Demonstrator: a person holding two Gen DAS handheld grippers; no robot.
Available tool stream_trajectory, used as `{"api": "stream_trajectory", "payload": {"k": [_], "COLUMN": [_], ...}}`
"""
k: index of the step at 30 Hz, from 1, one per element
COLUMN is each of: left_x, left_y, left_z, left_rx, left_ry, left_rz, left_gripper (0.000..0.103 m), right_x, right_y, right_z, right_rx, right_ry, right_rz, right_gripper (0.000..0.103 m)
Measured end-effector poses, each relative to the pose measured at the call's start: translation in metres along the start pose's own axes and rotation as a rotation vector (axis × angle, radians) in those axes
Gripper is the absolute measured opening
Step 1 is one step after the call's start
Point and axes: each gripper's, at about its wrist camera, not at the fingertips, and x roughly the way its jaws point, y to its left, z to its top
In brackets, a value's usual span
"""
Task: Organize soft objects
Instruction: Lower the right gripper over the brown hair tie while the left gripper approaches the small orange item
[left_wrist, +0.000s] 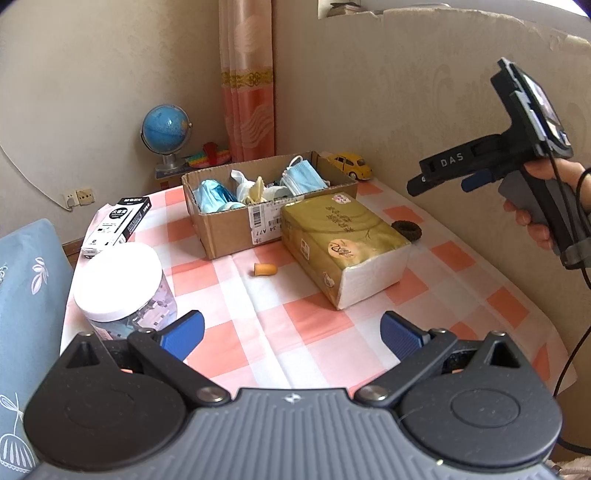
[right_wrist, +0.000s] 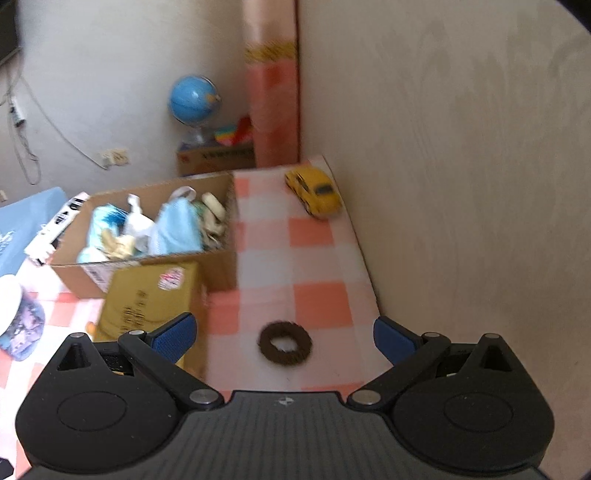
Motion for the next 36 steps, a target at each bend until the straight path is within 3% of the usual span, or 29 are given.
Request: {"api": "stream_trajectory", "payload": {"k": [18, 31, 36], "left_x": [0.038, 0.078, 0.095], "left_y": [0.013, 0.016, 0.019], "left_z": [0.000, 0.005, 0.007], "left_rx": [-0.028, -0.016, -0.014], "left_ry": [0.081, 0.083, 0.097], "left_rz": [0.021, 0.047, 0.105], "left_gripper": [0.101, 0.101, 0.092], "right_x": [0.085, 0.099, 0.105], "right_y": [-0.004, -0.010, -0.016], "right_z": [0.008, 0.005, 0.004], "right_rx": [0.105, 0.123, 0.160], "right_ry": [0.199, 0.255, 0.285], "right_rz": [-0.049, -0.052, -0.036], "right_gripper": [0.103, 0.103, 0.103]}}
